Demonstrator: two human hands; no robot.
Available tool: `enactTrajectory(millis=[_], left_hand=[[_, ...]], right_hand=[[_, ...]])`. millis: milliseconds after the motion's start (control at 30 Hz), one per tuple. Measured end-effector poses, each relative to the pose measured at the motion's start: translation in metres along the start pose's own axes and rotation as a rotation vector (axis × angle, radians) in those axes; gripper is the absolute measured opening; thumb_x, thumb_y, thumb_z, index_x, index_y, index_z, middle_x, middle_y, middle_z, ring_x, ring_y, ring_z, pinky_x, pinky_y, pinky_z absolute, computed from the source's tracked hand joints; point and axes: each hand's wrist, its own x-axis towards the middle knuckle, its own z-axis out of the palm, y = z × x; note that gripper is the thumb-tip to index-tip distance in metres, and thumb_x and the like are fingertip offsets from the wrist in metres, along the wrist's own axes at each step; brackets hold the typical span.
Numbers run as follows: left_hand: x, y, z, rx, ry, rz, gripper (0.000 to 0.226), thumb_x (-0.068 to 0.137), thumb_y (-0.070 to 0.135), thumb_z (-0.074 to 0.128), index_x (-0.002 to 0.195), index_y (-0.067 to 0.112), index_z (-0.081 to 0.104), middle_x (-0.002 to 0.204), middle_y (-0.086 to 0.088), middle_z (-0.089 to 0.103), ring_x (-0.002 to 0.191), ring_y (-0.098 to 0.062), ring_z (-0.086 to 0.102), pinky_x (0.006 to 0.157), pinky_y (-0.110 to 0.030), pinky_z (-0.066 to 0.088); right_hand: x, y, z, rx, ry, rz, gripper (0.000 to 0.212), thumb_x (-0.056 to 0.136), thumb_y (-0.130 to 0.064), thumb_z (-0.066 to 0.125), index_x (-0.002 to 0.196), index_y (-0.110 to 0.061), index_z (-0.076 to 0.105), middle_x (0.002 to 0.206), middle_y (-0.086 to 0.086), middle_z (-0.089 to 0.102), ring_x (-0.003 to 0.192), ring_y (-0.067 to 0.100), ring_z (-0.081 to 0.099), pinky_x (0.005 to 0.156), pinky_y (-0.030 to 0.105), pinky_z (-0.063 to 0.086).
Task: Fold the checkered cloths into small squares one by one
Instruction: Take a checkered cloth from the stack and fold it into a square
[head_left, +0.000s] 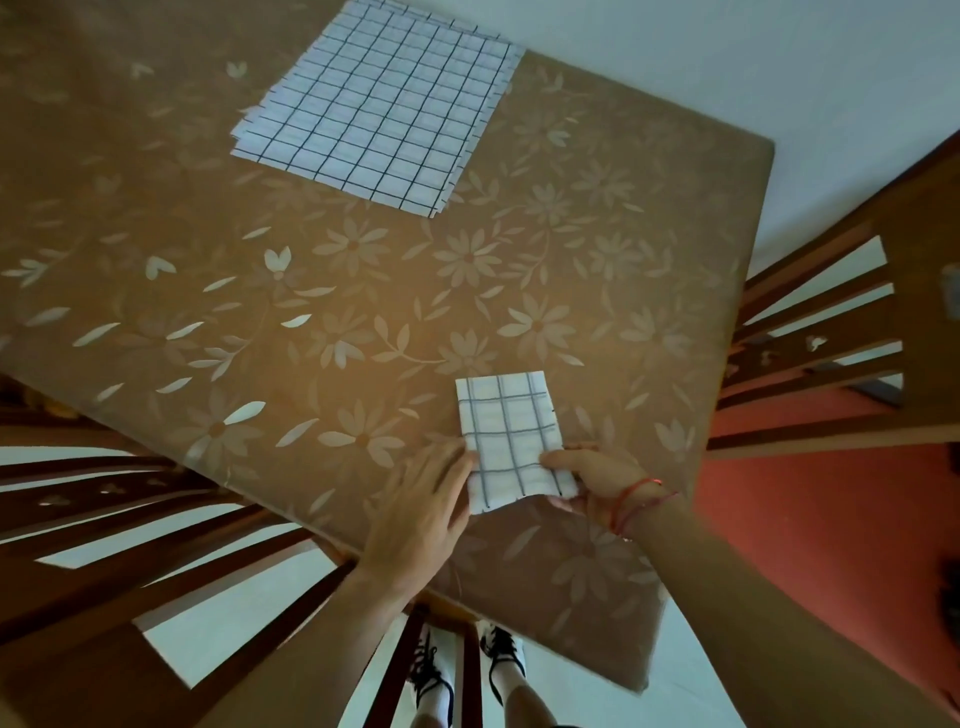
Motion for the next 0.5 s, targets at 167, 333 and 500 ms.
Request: enactTrajectory(millis=[167,333,500], left_hand=[[-0.001,0.002,0.008,0.069,0.099,0.031,0.046,0.073,0.018,0.080,0.115,0.011,0.062,0.121,-0.005,0.063,0.114,-0.024,0.058,0.088,-0.042,0.050],[-0.002,0.002,0.010,0.079,0.111,0.052,0.026,0.090,0.025,0.046,0.100,0.015,0.068,0.107,0.002,0.068,0.107,-0.020,0.059,0.088,-0.038,0.046],[-0.004,0.003,0.008,0.033,0.133,0.000,0.026,0.090,0.028,0.047,0.095,0.016,0.070,0.102,0.004,0.069,0.106,-0.018,0.059,0.091,-0.034,0.041]], right_hand=[[0.003,0.019,-0.002,0.003,-0.076,0.020,0.017,0.085,-0.004,0.069,0.102,-0.002,0.066,0.084,0.013,0.069,0.068,0.022,0.066,0.048,0.026,0.053],[-0.004,0.021,-0.005,-0.100,-0.036,-0.119,0.030,0.079,-0.002,0.073,0.107,-0.005,0.063,0.099,0.013,0.070,0.080,0.025,0.071,0.059,0.035,0.057],[-0.019,0.017,-0.012,-0.273,-0.082,-0.278,0.049,0.085,0.008,0.050,0.120,-0.027,0.054,0.098,0.012,0.066,0.070,0.025,0.067,0.055,0.035,0.058]])
